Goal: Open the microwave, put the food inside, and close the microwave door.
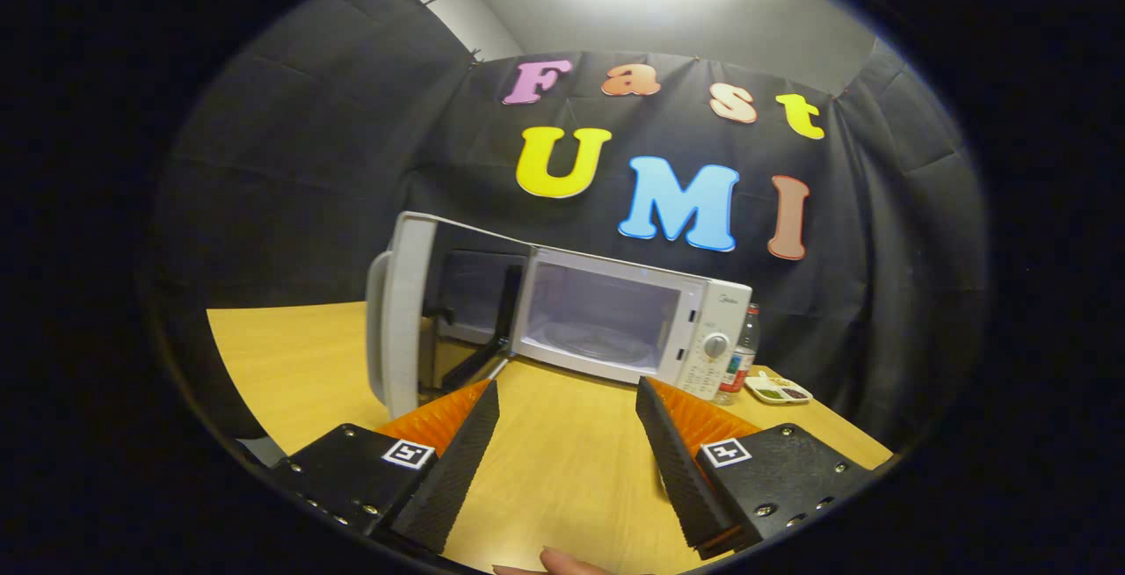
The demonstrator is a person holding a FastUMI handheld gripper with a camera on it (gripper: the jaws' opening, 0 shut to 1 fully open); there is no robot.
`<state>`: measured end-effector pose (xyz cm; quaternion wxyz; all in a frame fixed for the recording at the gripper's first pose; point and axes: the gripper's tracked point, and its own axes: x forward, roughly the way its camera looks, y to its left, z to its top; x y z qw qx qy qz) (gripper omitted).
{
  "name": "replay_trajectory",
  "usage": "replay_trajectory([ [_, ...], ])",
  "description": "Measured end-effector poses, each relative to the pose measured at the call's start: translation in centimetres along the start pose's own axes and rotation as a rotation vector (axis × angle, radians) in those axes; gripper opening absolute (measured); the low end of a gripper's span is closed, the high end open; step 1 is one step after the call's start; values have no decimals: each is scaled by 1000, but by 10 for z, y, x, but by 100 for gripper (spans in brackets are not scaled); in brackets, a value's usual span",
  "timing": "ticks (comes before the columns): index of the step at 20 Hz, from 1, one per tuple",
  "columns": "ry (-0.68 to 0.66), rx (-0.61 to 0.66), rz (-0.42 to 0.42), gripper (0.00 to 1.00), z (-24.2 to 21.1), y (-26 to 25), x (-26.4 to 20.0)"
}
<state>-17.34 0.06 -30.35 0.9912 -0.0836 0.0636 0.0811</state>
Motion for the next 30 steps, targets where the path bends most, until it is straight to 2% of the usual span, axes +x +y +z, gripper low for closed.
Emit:
replay_trajectory([
  [6, 159, 80, -120, 95, -47, -106, 27],
  [11, 414, 190, -66, 95, -116, -134, 55],
  [13, 463, 215, -79, 95, -130, -147, 63],
  [16, 477, 196, -120, 95, -136, -163, 70],
  [19, 536, 209, -75, 97, -144, -152, 80],
  [21, 531, 190, -76, 97, -145, -156, 88],
  [24, 604, 186, -65, 98, -164, -152, 88],
  [25, 576, 193, -77, 99, -161, -154, 97],
  [27, 561, 204, -95, 94, -158, -156, 93],
  [28, 532, 219, -80, 91, -150, -153, 94],
  [30, 463, 221, -68, 90, -128, -147, 94],
])
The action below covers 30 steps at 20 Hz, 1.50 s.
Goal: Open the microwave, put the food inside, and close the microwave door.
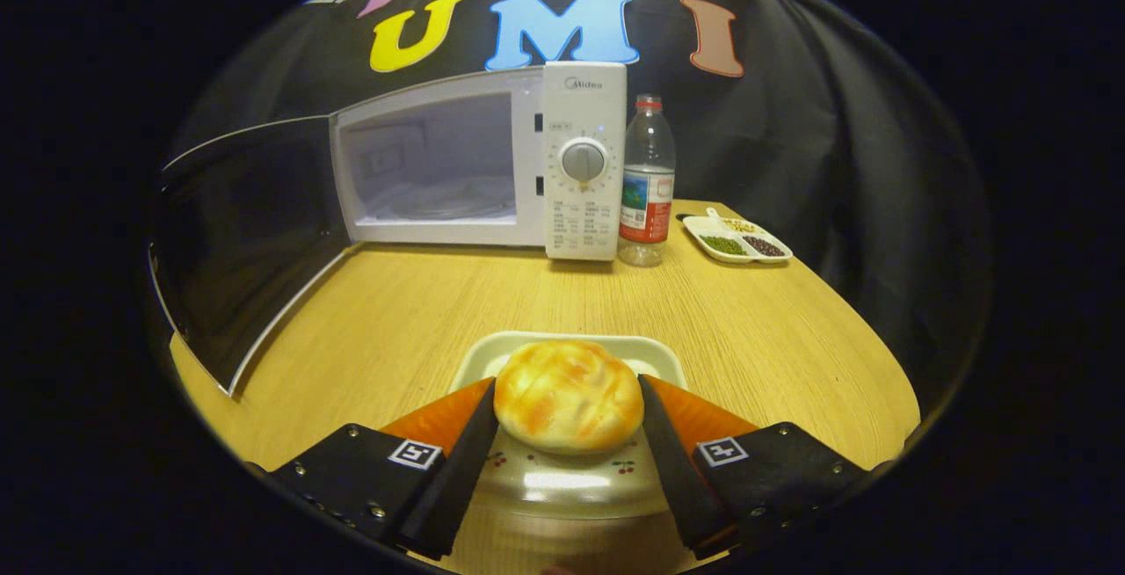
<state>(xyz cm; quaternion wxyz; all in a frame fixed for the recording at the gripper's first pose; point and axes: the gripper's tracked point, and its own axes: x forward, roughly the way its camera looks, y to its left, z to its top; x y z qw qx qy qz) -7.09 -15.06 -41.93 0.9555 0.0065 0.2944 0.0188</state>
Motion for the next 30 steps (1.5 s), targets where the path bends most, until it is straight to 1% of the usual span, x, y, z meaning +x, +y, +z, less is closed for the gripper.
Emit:
replay_trajectory([
  [4, -102, -6, 41, 90, 42, 32, -16],
  [7, -137, 19, 96, 90, 67, 68, -11],
  [9, -148, 34, 108, 90, 77, 83, -4],
  [11, -152, 78, 137, 90, 87, 102, 2],
  [14, -139, 176, 178, 90, 104, 126, 19],
  [19, -174, 216, 141, 90, 129, 146, 54],
  [22, -172, 310, 165, 90, 141, 165, 82],
  [24, -194, 373, 151, 90, 151, 167, 102],
  [27, -262, 414, 108, 90, 165, 167, 127],
  [28, -262, 423, 97, 90, 167, 168, 136],
  [30, -254, 436, 111, 90, 171, 177, 154],
])
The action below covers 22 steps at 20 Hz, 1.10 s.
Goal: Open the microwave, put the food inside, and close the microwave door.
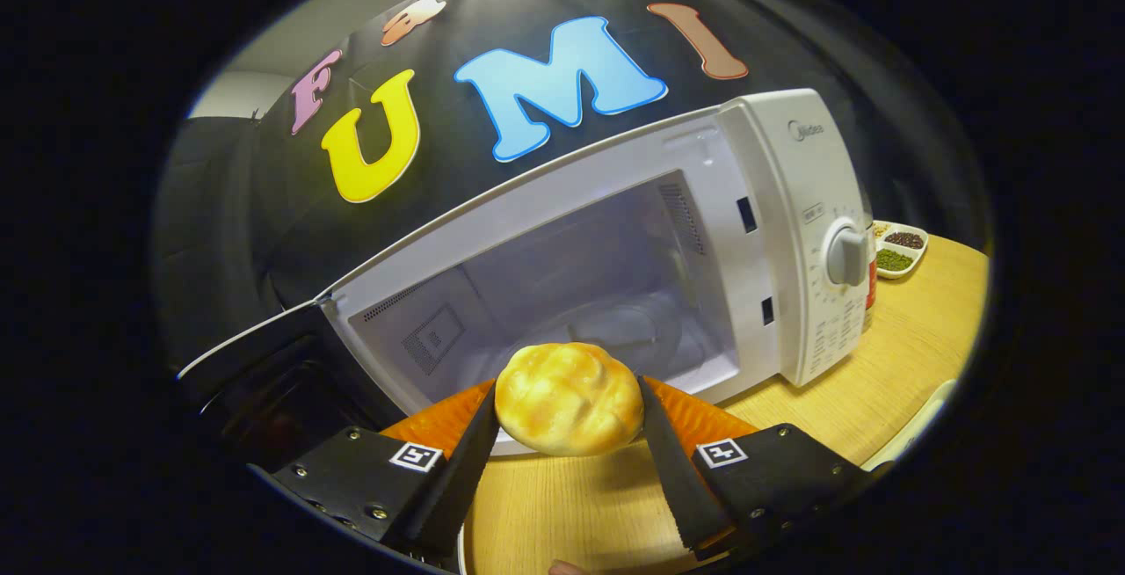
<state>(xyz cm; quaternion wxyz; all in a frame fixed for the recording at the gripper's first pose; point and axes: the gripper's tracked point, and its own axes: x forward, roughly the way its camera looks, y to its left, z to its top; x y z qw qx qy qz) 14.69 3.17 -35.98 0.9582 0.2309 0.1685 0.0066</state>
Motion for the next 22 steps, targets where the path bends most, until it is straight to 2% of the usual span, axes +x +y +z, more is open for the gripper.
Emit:
replay_trajectory([
  [3, -30, 14, -13, 90, 6, 5, 28],
  [6, -15, 100, 9, 90, -3, 14, 49],
  [8, -10, 141, -7, 91, -7, 13, 63],
  [12, -34, 110, 6, 92, -7, 10, 72],
  [15, -13, 160, 16, 93, -11, 2, 83],
  [16, -35, 156, 29, 94, -9, 2, 84],
  [22, -108, 45, -49, 97, -5, -6, 81],
])
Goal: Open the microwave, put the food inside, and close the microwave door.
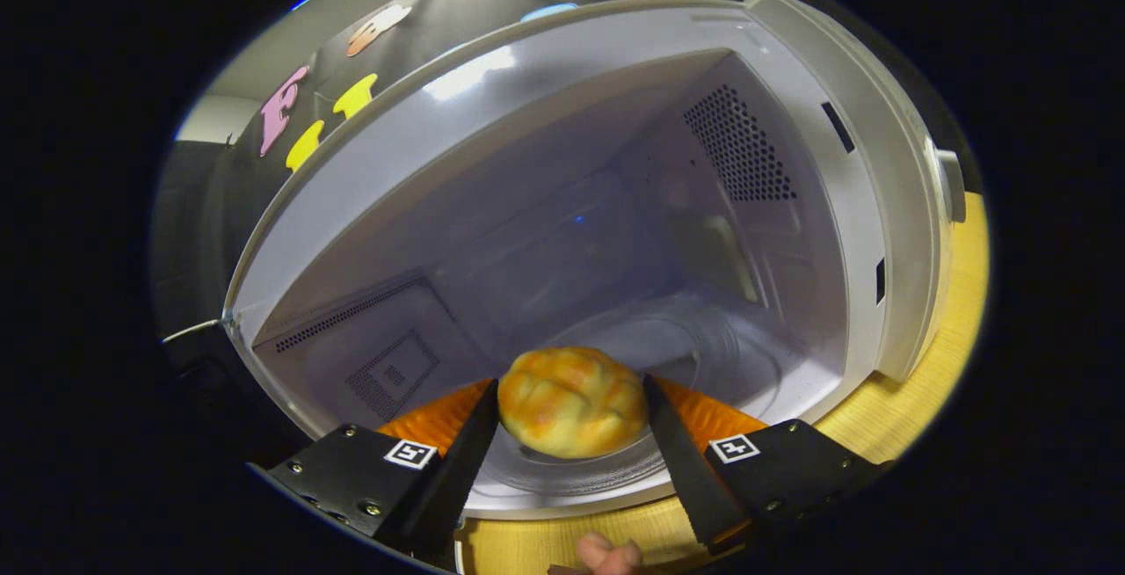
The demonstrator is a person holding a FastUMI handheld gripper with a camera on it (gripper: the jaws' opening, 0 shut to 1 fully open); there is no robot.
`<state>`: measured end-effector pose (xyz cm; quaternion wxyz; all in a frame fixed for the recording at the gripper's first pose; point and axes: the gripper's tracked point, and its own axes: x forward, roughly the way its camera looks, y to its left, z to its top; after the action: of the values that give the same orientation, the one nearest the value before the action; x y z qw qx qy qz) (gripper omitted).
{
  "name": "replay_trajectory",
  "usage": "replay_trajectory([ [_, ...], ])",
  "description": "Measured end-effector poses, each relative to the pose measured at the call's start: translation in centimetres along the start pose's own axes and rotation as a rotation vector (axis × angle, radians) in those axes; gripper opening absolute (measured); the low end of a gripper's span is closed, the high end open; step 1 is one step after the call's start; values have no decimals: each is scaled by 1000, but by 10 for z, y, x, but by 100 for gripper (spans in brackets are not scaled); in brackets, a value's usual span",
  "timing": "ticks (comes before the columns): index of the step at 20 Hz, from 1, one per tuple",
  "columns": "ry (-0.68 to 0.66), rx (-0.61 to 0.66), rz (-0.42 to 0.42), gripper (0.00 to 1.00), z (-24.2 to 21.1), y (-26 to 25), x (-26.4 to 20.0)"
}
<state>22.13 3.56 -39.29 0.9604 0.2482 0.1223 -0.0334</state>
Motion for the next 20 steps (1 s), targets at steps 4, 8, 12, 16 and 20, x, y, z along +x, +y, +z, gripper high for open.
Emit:
replay_trajectory([
  [4, -205, -45, -14, 97, 45, 3, -17],
  [8, -260, 2, 26, 97, 56, 14, -25],
  [12, -193, 5, -7, 97, 47, 3, -30],
  [16, -147, -65, -16, 97, 47, 8, -67],
  [20, -158, -130, 68, 97, 66, 31, -135],
])
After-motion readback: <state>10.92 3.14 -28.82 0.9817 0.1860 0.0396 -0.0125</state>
